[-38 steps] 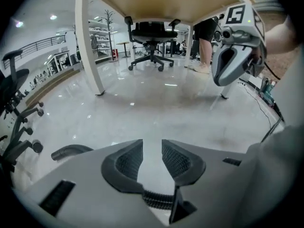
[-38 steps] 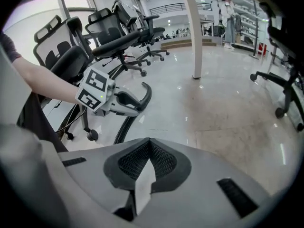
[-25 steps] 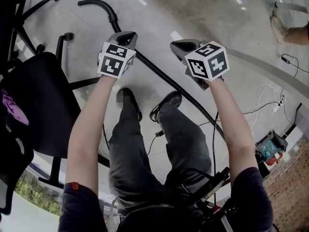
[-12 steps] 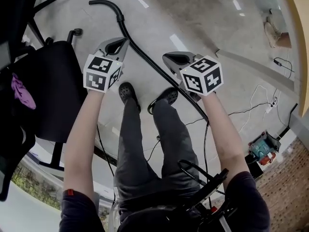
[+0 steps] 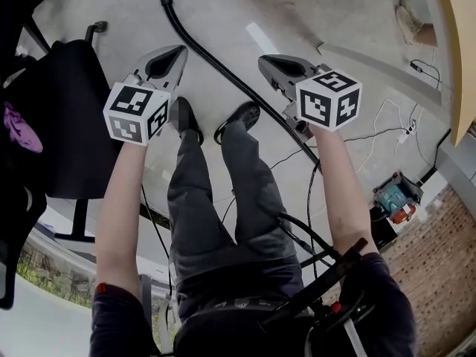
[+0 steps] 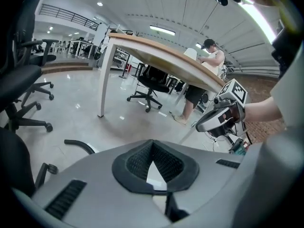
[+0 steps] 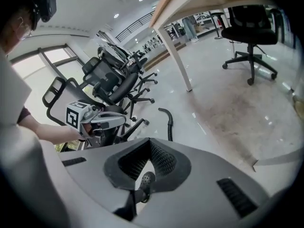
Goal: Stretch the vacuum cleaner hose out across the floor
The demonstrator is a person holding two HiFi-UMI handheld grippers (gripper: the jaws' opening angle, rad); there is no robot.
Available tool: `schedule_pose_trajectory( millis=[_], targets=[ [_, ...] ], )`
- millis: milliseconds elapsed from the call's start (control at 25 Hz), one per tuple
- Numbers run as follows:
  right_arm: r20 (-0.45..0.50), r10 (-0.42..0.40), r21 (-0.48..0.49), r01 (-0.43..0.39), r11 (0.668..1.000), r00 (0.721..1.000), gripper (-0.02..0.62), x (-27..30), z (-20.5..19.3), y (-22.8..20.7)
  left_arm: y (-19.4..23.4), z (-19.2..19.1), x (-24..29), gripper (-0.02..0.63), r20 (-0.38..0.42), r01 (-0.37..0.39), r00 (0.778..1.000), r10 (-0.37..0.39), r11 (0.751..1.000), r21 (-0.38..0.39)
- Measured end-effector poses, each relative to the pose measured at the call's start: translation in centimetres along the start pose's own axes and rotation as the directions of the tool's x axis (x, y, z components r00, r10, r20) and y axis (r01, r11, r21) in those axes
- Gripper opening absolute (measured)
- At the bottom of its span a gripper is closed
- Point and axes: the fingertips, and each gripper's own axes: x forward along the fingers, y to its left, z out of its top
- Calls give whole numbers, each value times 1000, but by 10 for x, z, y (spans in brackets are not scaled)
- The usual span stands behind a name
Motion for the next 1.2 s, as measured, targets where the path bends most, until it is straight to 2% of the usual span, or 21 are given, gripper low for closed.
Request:
schedule_pose_trajectory(
  millis=[320, 400, 520, 600, 760, 920, 1000, 1200],
  targets=[
    [42, 72, 16, -72, 997, 997, 5, -42, 28, 72, -44, 63, -53, 6, 87, 55, 995, -53, 998, -20],
    [55, 58, -3, -58, 998, 997, 5, -56, 43, 88, -53, 89, -74, 6, 141, 55, 989, -51, 998, -28],
    [103, 31, -52, -25, 998, 994, 5, -81, 72, 117, -64, 135, -122, 6, 254, 25, 967, -12, 999, -45],
    [154, 43, -67, -33, 997, 987, 5, -94, 96, 143, -69, 158, -151, 6, 289, 11, 957, -3, 1000, -23],
    [216, 73, -111, -50, 993, 974, 5, -115, 135, 194, -81, 193, -189, 6, 279, 11, 960, -28, 998, 63],
    [214, 98, -180, -60, 982, 972, 5, -120, 155, 243, -88, 234, -235, 6, 316, 12, 948, -42, 995, 97],
    [221, 120, -203, -75, 976, 968, 5, -120, 166, 266, -89, 248, -257, 6, 331, -12, 943, -33, 991, 132],
    [222, 158, -285, -91, 954, 962, 5, -121, 191, 306, -87, 259, -292, 6, 366, -73, 931, 13, 986, 153]
  ],
)
